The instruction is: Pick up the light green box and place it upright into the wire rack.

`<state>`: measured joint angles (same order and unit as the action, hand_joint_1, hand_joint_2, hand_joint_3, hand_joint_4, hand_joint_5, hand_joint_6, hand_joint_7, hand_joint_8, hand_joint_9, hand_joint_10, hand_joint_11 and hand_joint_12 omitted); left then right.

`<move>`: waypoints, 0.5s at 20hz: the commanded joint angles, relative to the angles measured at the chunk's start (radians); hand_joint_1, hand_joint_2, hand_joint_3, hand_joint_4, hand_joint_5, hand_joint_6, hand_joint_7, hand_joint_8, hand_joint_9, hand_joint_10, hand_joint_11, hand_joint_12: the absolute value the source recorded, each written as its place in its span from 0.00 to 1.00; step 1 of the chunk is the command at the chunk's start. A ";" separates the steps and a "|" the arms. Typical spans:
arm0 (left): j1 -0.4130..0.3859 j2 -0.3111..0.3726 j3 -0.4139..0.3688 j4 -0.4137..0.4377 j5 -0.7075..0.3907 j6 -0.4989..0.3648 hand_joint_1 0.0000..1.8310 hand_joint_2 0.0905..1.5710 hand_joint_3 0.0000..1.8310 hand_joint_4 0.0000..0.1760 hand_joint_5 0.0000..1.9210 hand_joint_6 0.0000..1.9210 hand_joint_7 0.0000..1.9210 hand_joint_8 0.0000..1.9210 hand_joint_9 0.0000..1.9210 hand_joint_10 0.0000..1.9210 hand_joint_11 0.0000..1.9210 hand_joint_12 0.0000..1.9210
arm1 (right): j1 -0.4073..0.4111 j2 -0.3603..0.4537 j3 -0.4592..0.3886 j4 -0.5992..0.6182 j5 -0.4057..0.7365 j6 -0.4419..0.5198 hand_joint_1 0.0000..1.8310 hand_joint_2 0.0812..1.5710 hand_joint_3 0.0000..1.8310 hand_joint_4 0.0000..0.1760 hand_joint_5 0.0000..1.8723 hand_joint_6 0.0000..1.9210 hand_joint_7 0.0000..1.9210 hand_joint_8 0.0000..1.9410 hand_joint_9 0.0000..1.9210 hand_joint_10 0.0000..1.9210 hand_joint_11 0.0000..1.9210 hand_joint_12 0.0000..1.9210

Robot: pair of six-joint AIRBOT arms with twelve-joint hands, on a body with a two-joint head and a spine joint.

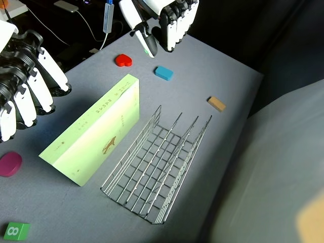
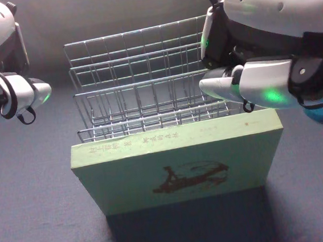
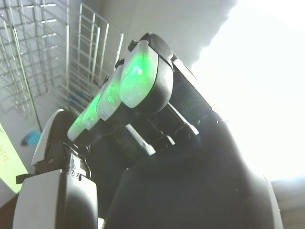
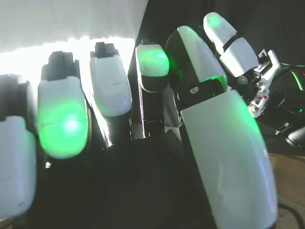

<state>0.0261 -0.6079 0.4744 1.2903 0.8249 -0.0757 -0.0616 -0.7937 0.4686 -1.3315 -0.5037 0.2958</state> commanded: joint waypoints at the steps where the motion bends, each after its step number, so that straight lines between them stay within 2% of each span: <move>1: -0.012 0.000 -0.002 0.084 -0.004 0.007 0.12 0.63 0.15 0.25 0.15 0.09 0.13 0.05 0.10 0.09 0.02 0.35 | 0.007 -0.004 -0.003 -0.049 0.020 0.008 0.02 0.55 0.20 0.62 0.07 0.09 0.08 0.07 0.07 0.03 0.00 0.42; 2: -0.012 0.000 -0.002 0.084 -0.003 0.007 0.11 0.70 0.06 0.24 0.18 0.04 0.14 0.02 0.12 0.04 0.00 0.36 | 0.006 -0.007 -0.004 -0.049 0.019 0.011 0.01 0.62 0.09 0.62 0.08 0.04 0.09 0.02 0.07 0.01 0.00 0.42; 5: -0.012 0.000 -0.004 0.084 -0.003 0.008 0.11 0.70 0.06 0.24 0.18 0.04 0.14 0.02 0.12 0.04 0.00 0.36 | 0.003 -0.015 -0.008 -0.049 0.008 0.011 0.01 0.62 0.09 0.62 0.08 0.04 0.09 0.02 0.07 0.01 0.00 0.42; 6: -0.012 0.000 -0.005 0.084 -0.003 0.009 0.11 0.74 0.00 0.23 0.20 0.00 0.15 0.00 0.14 0.01 0.00 0.37 | 0.003 -0.019 -0.008 -0.049 0.000 0.011 0.01 0.67 0.01 0.62 0.09 0.00 0.10 0.00 0.07 0.00 0.00 0.42; 10: -0.011 0.000 -0.002 0.084 -0.003 0.009 0.11 0.74 0.00 0.24 0.20 0.00 0.15 0.00 0.14 0.00 0.00 0.38 | -0.002 -0.030 -0.008 -0.049 -0.016 0.011 0.01 0.67 0.01 0.62 0.10 0.00 0.10 0.00 0.08 0.00 0.00 0.42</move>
<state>0.0280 -0.6079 0.4728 1.2896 0.8314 -0.0723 -0.0723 -0.8276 0.4629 -1.3308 -0.5419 0.3027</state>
